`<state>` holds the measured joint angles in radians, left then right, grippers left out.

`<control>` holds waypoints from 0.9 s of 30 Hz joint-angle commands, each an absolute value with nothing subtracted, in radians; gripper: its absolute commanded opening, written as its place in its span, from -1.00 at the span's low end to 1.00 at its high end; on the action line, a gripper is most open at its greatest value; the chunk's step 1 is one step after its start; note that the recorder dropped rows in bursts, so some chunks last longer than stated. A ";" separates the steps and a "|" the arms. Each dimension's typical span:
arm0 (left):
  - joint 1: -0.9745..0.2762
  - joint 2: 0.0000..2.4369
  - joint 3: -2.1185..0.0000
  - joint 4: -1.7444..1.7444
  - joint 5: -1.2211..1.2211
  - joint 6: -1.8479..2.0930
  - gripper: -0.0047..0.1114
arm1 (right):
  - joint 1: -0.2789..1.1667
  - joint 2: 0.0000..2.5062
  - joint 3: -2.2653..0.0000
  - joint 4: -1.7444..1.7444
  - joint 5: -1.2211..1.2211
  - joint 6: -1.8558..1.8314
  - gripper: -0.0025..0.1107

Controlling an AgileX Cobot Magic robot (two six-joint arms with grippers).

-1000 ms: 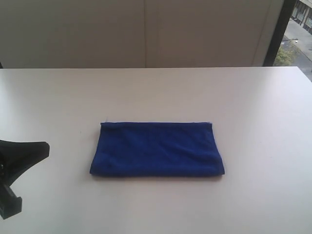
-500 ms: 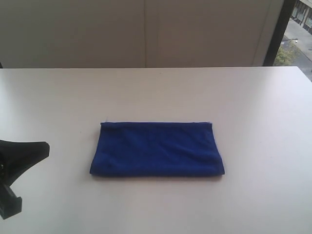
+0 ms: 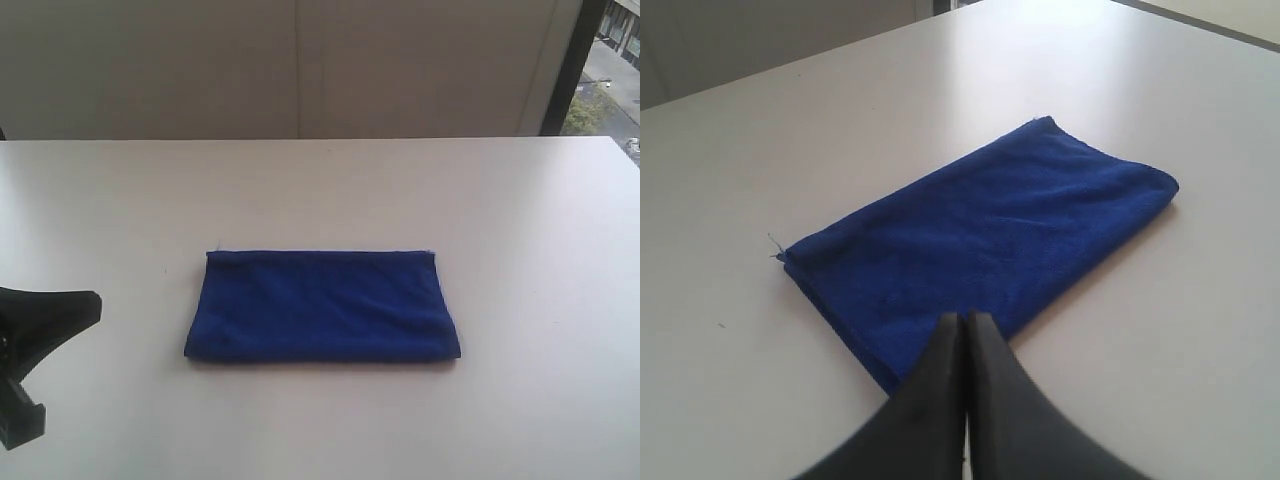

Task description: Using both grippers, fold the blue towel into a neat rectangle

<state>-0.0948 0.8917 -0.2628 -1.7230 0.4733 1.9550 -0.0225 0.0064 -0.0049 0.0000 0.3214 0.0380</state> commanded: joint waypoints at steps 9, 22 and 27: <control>-0.092 0.886 -0.255 -1.744 0.489 1.959 -0.92 | -0.010 0.000 0.000 0.000 0.313 0.029 -0.96; -0.106 0.780 -0.257 -1.741 0.352 1.996 -0.92 | -0.010 0.000 0.000 0.000 0.313 0.029 -0.96; -0.104 0.605 -0.257 -1.741 0.329 1.994 -0.92 | -0.010 0.000 0.000 0.000 0.313 0.029 -0.96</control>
<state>-0.1022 0.6918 -0.2628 -1.7230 0.3272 1.9550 -0.0110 0.0064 -0.0049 0.0000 0.3214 0.0380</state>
